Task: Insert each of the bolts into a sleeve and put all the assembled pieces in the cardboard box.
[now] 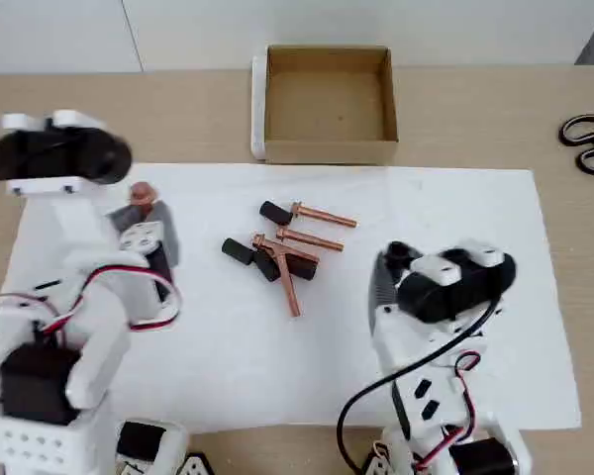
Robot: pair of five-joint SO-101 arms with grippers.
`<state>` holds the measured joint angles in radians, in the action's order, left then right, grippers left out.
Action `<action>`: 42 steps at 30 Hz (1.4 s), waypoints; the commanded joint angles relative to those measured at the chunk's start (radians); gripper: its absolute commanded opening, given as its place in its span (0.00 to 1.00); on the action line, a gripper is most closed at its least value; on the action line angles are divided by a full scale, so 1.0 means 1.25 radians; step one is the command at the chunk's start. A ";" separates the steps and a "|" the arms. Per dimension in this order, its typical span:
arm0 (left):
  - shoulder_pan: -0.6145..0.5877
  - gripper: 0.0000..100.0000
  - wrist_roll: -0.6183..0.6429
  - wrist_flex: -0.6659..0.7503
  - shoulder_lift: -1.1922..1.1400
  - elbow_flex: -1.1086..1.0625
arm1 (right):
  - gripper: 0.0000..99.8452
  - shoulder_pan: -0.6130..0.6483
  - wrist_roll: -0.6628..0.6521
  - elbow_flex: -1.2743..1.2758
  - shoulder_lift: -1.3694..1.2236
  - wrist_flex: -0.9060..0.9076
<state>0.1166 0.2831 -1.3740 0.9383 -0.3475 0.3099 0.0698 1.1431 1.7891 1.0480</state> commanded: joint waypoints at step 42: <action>0.320 0.01 0.164 0.369 0.010 -0.214 | 0.00 0.229 0.015 0.103 0.002 -0.020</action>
<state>0.4956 0.4841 -0.9475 0.9367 -0.6191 0.5892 0.0790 1.2766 1.7891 1.0480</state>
